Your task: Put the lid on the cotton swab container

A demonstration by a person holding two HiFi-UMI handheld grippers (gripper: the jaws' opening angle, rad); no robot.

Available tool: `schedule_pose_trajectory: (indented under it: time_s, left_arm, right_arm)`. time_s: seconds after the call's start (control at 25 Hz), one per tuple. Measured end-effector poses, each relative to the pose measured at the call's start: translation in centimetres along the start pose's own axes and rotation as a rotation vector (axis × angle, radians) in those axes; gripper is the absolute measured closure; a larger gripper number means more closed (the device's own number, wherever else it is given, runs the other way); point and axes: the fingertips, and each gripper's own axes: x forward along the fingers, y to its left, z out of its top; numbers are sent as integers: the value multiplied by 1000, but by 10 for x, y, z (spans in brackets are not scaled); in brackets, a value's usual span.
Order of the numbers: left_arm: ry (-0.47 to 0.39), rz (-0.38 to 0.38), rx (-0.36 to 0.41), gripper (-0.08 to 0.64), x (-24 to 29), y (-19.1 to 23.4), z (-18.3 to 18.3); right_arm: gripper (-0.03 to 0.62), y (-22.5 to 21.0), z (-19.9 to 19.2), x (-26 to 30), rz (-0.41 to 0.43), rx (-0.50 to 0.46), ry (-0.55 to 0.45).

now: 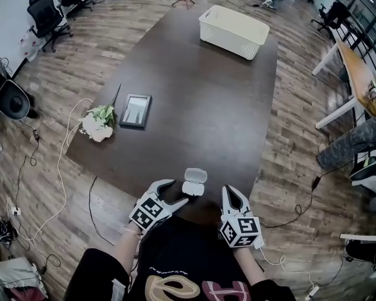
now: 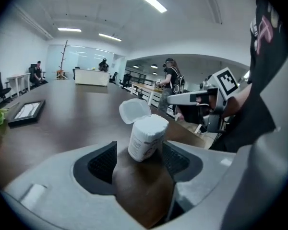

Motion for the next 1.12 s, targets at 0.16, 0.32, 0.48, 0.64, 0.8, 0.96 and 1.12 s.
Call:
schedule_pose_trajectory:
  time_s: [0.16,0.32,0.48,0.64,0.8,0.96,1.12]
  left_arm:
    - [57,-97,76,278,10,-2,-4]
    - [77,-182,117,278,19,-7,-3]
    - [87,-240,133,278,27,-12,1]
    - [116,-249,193,283,31,-15,-2]
    - [113,-244,214,319,32,-11,-2]
    - [114,-253,224,324,33,-12,0]
    - [113,-262,238,325,34,-13,2]
  right_arm:
    - [584,-1,5,4,-12,-15,8]
    - [584,-4,5,7,-11,-18,21]
    - [584,-1,4,14,21,-25,53]
    - [584,8,-2,23,71,-23,87]
    - [584,13,-6,47,152,-70,170]
    - [584,4,3,68,178,-78,206]
    - [584,-2,8,80,184,-52,213]
